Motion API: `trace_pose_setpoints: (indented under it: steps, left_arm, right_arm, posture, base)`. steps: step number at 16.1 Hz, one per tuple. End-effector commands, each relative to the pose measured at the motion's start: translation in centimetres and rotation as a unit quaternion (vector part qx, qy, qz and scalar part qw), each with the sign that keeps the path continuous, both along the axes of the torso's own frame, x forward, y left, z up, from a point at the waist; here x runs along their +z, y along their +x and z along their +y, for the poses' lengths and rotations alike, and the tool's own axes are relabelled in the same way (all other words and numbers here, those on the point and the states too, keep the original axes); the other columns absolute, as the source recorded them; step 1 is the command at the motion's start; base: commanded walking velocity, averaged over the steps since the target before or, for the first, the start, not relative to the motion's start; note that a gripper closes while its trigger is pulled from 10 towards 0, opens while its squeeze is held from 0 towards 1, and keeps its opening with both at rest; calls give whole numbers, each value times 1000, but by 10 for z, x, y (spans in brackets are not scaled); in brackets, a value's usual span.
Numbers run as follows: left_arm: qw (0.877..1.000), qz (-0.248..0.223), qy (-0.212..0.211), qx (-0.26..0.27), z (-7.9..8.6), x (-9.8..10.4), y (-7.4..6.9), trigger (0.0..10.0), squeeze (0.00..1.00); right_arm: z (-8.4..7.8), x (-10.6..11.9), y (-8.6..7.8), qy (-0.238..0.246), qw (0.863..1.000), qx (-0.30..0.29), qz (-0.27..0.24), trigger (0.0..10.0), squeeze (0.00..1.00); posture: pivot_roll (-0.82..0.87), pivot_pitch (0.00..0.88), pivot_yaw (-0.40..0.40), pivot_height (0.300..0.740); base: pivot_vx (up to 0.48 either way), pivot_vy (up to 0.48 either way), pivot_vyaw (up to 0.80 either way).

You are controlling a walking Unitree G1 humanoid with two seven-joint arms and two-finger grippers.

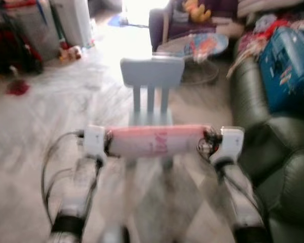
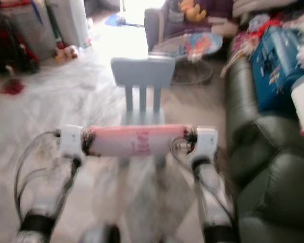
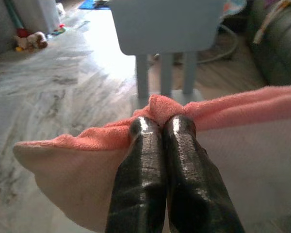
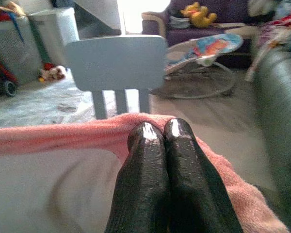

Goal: Move the pillow to the sofa

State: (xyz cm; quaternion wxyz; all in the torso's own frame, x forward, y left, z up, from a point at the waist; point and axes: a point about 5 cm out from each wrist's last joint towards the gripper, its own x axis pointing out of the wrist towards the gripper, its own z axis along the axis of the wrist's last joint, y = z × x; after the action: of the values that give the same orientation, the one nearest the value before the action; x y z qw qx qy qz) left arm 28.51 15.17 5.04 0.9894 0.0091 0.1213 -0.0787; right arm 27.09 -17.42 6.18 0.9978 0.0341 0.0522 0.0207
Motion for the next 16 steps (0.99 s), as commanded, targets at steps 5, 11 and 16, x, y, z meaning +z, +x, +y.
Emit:
trace_pose_setpoints:
  steps: [5,11,16]
  left_arm:
    - [999,-28,16,32,24,20,20,10000,0]
    - [999,-19,14,30,26,15,16,10000,0]
    - [999,-18,15,23,24,15,17,10000,0]
  right_arm:
    - [-9,17,16,-11,1000,-17,-22,10000,0]
    - [-7,15,16,-15,1000,-16,-17,10000,0]
    - [-5,14,15,-11,1000,-12,-18,10000,0]
  posture:
    - [-33,0,-19,740]
    - [-38,0,-14,740]
    - [-39,0,-13,740]
  base:
    - [0,0,-800]
    - [0,87,-800]
    - [0,330,-320]
